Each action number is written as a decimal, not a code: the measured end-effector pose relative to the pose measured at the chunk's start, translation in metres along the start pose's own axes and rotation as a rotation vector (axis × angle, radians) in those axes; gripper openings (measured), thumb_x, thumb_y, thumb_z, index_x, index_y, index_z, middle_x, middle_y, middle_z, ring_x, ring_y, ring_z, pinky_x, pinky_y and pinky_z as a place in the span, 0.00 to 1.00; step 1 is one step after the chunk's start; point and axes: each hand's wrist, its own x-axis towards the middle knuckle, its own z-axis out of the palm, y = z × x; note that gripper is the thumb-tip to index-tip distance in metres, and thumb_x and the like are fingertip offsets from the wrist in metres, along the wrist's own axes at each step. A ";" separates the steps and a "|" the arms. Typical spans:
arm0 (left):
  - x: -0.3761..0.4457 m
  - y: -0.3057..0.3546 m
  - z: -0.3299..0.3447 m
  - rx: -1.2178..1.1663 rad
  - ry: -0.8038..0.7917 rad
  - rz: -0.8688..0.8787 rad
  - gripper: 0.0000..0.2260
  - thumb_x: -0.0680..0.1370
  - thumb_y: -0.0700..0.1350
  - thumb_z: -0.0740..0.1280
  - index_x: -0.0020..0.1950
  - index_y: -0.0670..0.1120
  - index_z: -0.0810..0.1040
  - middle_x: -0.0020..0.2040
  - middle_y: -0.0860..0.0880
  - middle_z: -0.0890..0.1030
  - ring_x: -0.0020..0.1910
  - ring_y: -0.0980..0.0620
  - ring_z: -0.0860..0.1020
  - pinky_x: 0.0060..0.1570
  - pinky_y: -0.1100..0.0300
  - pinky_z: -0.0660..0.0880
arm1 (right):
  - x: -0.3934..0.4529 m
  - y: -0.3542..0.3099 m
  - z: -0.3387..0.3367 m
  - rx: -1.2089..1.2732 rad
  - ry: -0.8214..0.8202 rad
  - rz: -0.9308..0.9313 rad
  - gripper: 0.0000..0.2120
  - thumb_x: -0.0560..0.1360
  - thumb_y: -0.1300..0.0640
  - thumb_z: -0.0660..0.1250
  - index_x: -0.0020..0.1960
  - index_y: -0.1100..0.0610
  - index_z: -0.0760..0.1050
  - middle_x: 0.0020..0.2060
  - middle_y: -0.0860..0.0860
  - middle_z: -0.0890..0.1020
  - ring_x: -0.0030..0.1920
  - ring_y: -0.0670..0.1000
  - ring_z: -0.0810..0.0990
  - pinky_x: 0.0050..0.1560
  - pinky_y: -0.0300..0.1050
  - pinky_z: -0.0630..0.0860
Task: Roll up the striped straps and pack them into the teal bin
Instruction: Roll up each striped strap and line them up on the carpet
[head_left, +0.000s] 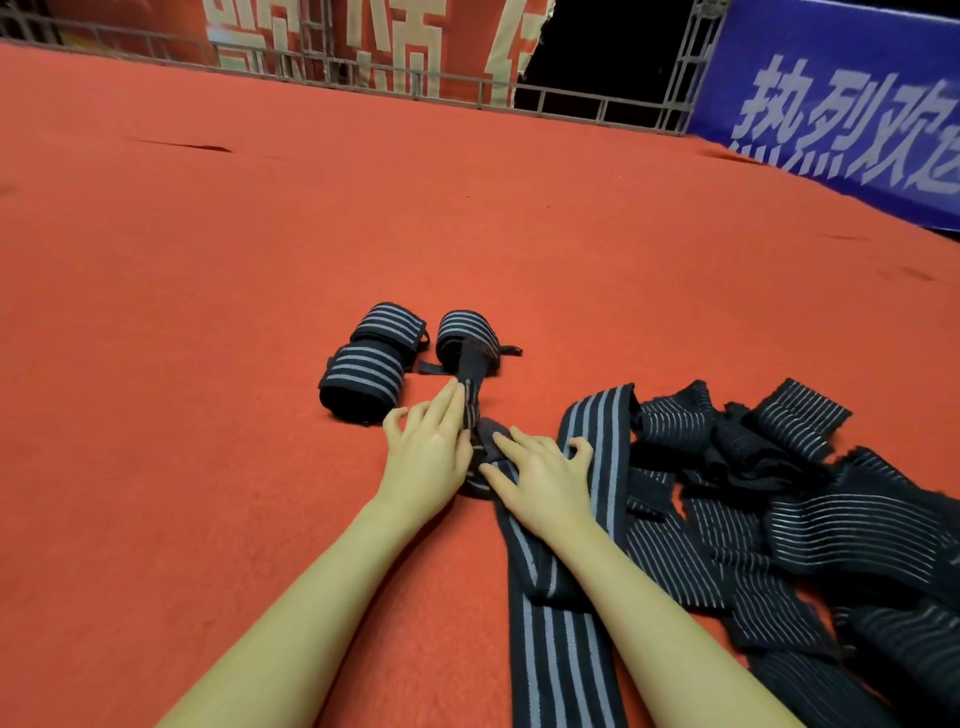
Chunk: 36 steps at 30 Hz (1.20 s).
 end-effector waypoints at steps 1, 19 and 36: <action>-0.002 0.000 0.001 0.003 0.004 0.002 0.25 0.73 0.48 0.54 0.66 0.40 0.75 0.66 0.43 0.76 0.54 0.44 0.79 0.53 0.44 0.71 | -0.002 -0.002 0.001 -0.007 0.027 0.001 0.22 0.77 0.39 0.55 0.63 0.47 0.78 0.63 0.47 0.79 0.60 0.49 0.77 0.60 0.55 0.52; 0.018 0.012 -0.015 0.099 0.136 -0.002 0.24 0.74 0.49 0.59 0.68 0.40 0.73 0.58 0.43 0.78 0.48 0.42 0.77 0.44 0.49 0.73 | -0.008 0.017 -0.049 0.405 0.560 0.169 0.19 0.78 0.46 0.55 0.64 0.50 0.76 0.56 0.49 0.76 0.57 0.47 0.67 0.53 0.43 0.52; 0.085 0.086 0.009 -0.555 -0.051 0.040 0.19 0.83 0.51 0.50 0.74 0.51 0.63 0.70 0.52 0.69 0.70 0.52 0.64 0.64 0.56 0.54 | 0.016 0.088 -0.071 0.483 0.622 0.192 0.20 0.77 0.43 0.57 0.66 0.46 0.74 0.60 0.48 0.73 0.60 0.47 0.67 0.62 0.29 0.46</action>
